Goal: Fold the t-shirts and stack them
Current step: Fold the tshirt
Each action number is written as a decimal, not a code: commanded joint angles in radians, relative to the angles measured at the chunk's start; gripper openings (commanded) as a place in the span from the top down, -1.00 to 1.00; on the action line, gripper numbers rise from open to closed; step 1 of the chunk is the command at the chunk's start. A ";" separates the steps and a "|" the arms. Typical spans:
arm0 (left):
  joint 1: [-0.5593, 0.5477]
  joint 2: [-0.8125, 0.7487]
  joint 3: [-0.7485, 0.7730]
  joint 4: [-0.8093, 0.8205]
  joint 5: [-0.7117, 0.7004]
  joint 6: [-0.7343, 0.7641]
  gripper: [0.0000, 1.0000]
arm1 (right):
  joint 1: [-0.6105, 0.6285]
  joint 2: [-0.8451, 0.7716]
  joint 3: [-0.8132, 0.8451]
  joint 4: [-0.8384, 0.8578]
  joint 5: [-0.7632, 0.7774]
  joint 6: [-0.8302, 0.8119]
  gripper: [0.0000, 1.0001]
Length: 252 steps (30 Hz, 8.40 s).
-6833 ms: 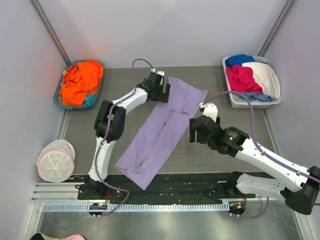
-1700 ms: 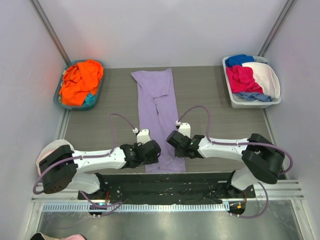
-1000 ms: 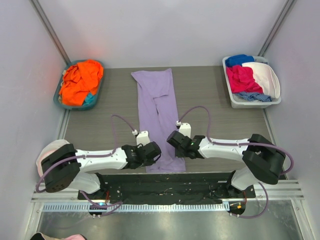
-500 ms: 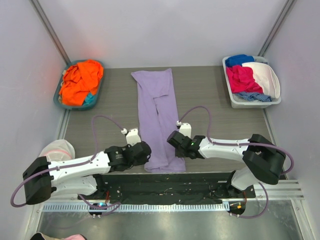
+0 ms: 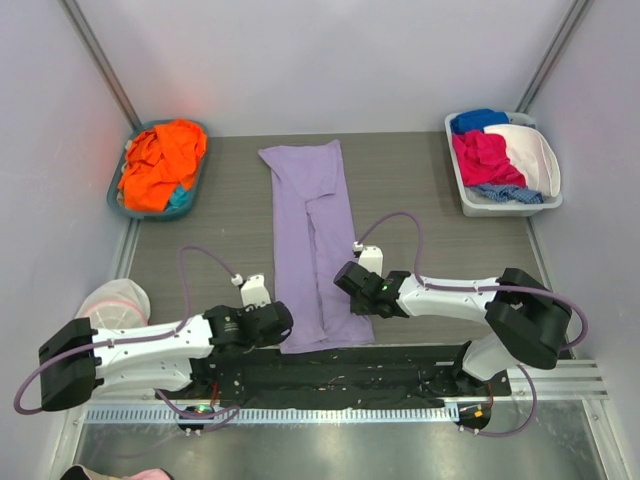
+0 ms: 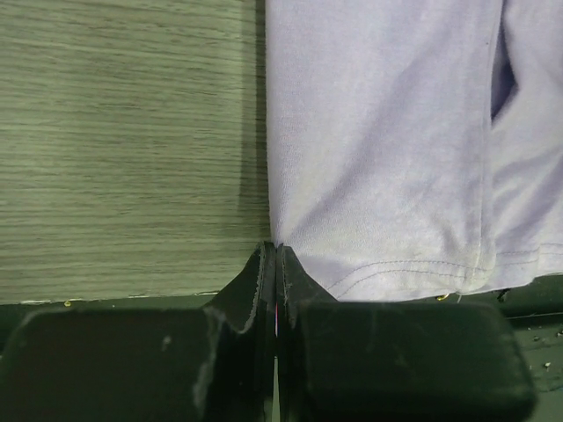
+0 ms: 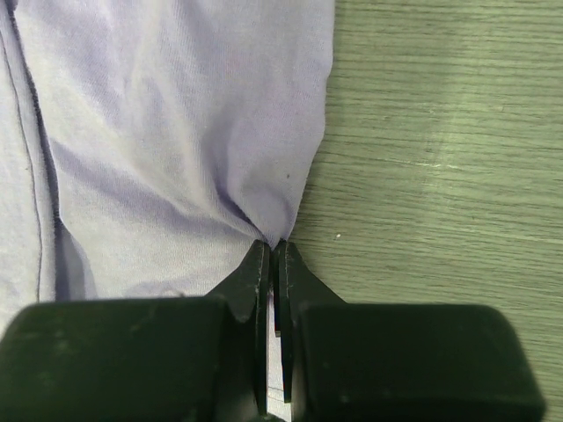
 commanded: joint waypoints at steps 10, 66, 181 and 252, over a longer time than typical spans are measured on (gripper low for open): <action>-0.021 0.006 0.008 -0.021 -0.039 -0.024 0.04 | 0.002 -0.036 -0.016 -0.085 -0.026 0.010 0.86; -0.018 -0.383 0.199 -0.526 -0.270 -0.165 -0.55 | -0.634 1.058 1.504 -0.171 -0.529 -0.593 -0.22; 0.928 1.289 1.242 0.407 0.411 0.885 0.68 | -0.795 0.914 1.153 -0.059 -0.428 -0.507 0.98; 0.091 -0.057 -0.151 0.367 0.058 0.089 -0.51 | -0.268 -0.559 -0.335 -0.091 -0.299 0.127 -0.47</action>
